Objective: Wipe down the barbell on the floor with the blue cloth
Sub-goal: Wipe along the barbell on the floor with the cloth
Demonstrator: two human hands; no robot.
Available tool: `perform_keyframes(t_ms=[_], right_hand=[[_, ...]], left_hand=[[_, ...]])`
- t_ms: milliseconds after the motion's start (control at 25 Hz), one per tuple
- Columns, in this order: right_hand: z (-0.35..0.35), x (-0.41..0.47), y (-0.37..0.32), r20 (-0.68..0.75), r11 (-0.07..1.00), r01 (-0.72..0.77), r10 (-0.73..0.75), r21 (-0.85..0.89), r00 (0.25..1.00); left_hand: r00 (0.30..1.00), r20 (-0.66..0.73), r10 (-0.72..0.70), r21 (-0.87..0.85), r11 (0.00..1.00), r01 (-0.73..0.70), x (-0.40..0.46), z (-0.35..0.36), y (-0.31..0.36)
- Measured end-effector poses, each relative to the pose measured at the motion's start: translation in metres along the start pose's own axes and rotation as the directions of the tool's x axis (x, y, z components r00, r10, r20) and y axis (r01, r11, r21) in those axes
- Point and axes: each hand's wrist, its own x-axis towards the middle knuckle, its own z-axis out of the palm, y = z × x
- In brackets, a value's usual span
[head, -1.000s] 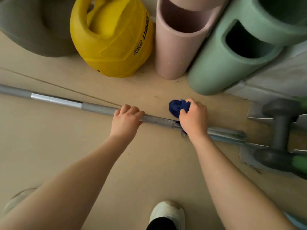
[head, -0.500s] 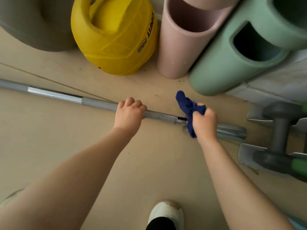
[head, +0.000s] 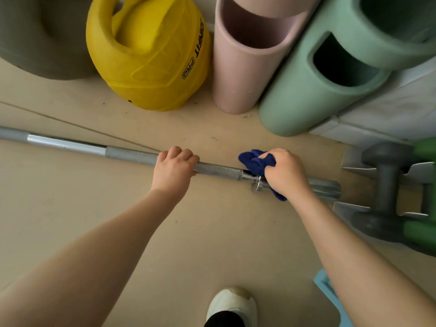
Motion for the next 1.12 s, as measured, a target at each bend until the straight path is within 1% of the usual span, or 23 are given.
perform_keyframes(t_ms=[40,120,160,200,280,320,400,440,480,520,560,600,640,680,720,760,800,880,920,1000,1040,1080,1120], right_hand=[[-0.003,0.004,0.003,0.021,0.999,-0.042,0.042,-0.013,0.999],[-0.003,0.026,0.012,0.017,0.981,-0.192,0.193,-0.012,0.981],[-0.002,0.032,0.011,0.008,0.972,-0.232,0.233,-0.040,0.973],[0.003,0.033,0.009,-0.003,0.973,-0.214,0.215,-0.085,0.977],[0.016,0.018,0.008,-0.061,0.990,-0.027,0.018,-0.142,0.998],[0.018,0.006,0.013,-0.099,0.991,0.059,-0.071,-0.124,0.993],[0.019,-0.022,0.027,-0.174,0.978,0.192,-0.203,-0.078,0.964],[0.020,-0.033,0.037,-0.208,0.954,0.273,-0.293,-0.122,0.933],[0.024,-0.043,0.046,-0.199,0.907,0.353,-0.399,-0.230,0.895],[0.030,-0.051,0.052,-0.138,0.822,0.430,-0.508,-0.373,0.850],[0.037,-0.056,0.057,-0.030,0.696,0.501,-0.598,-0.513,0.801],[0.044,-0.058,0.060,0.121,0.553,0.570,-0.645,-0.608,0.755],[0.047,-0.057,0.061,0.251,0.408,0.629,-0.671,-0.662,0.698],[0.045,-0.054,0.059,0.335,0.285,0.664,-0.688,-0.691,0.644],[0.040,-0.048,0.056,0.383,0.196,0.678,-0.700,-0.709,0.603],[0.034,-0.043,0.053,0.391,0.160,0.673,-0.708,-0.722,0.588],[0.029,-0.041,0.050,0.357,0.181,0.653,-0.716,-0.736,0.600],[0.028,-0.042,0.043,0.257,0.327,0.585,-0.667,-0.742,0.699],[0.031,-0.043,0.039,0.253,0.355,0.568,-0.637,-0.743,0.728],[0.039,-0.041,0.035,0.324,0.318,0.597,-0.608,-0.736,0.724],[0.038,-0.035,0.034,0.324,0.324,0.603,-0.612,-0.729,0.722],[0.034,-0.028,0.033,0.283,0.370,0.593,-0.623,-0.715,0.730],[0.028,-0.020,0.032,0.211,0.431,0.575,-0.642,-0.695,0.737]], left_hand=[[1.000,0.003,0.001,0.004,1.000,-0.001,-0.002,0.001,0.001],[1.000,-0.001,-0.001,0.014,1.000,0.001,-0.005,0.005,0.002],[1.000,-0.009,0.003,0.019,1.000,-0.002,-0.006,0.005,0.003],[1.000,-0.014,0.005,0.026,1.000,-0.004,-0.006,0.005,0.003],[1.000,-0.015,-0.001,0.033,0.999,0.002,-0.008,0.005,0.004],[1.000,-0.013,-0.007,0.031,0.999,0.008,-0.009,0.005,0.005],[1.000,-0.015,-0.011,0.031,0.999,0.011,-0.011,0.006,0.005],[1.000,-0.020,-0.006,0.032,0.999,0.007,-0.012,0.007,0.005],[1.000,-0.026,-0.004,0.032,0.999,0.004,-0.012,0.007,0.004],[1.000,-0.028,-0.007,0.028,1.000,0.008,-0.011,0.006,0.003],[1.000,-0.025,-0.014,0.019,1.000,0.014,-0.010,0.006,0.003],[1.000,-0.019,-0.024,0.006,1.000,0.024,-0.010,0.005,0.003],[0.999,-0.013,-0.033,-0.007,0.999,0.033,-0.010,0.004,0.003],[0.999,-0.007,-0.040,-0.015,0.999,0.040,-0.010,0.004,0.004],[0.999,-0.002,-0.046,-0.015,0.999,0.046,-0.009,0.004,0.005],[0.998,0.002,-0.056,-0.014,0.998,0.056,-0.007,0.003,0.006],[0.998,0.000,-0.066,-0.017,0.998,0.066,-0.005,0.003,0.006],[0.997,-0.008,-0.077,-0.031,0.997,0.077,0.002,0.002,0.005],[0.997,-0.007,-0.071,-0.034,0.997,0.071,0.005,0.002,0.003],[0.999,0.001,-0.047,-0.027,0.999,0.047,0.009,0.001,0.002],[0.999,0.002,-0.041,-0.020,0.999,0.041,0.011,0.002,0.002],[0.999,-0.001,-0.048,-0.018,0.999,0.048,0.013,0.003,0.002],[0.998,-0.005,-0.065,-0.021,0.998,0.065,0.015,0.003,0.002]])
